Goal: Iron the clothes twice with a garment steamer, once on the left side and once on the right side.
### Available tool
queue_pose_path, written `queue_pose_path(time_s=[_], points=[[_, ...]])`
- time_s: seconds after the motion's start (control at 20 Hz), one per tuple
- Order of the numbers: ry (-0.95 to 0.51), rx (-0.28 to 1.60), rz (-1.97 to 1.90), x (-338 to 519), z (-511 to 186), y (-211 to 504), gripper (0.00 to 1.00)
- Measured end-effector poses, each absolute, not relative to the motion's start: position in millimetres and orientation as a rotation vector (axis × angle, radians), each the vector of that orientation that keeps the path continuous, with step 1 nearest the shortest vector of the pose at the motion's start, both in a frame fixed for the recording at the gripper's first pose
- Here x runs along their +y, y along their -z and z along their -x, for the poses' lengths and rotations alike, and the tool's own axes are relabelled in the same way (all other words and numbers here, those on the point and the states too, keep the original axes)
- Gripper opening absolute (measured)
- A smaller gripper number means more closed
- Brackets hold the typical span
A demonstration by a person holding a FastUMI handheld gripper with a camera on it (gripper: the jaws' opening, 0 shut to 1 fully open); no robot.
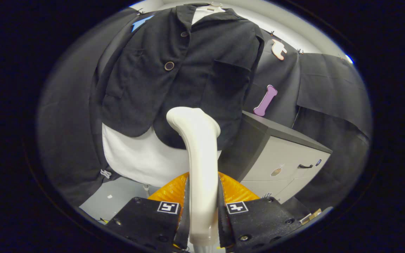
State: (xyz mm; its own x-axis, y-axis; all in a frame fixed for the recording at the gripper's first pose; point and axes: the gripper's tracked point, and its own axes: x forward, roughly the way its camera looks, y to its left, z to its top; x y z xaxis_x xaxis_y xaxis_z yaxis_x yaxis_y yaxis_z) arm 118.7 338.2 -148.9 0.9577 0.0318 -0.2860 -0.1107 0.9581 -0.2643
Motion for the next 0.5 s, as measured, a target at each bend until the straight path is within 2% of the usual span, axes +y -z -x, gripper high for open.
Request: queue_pose_path(time_s=[0.3, 0.5], points=[[-0.067, 0.309, 0.314, 329.5, -112.4, 168.5, 0.36], [-0.054, 0.210, 0.264, 330.8, -107.0, 120.8, 0.36]])
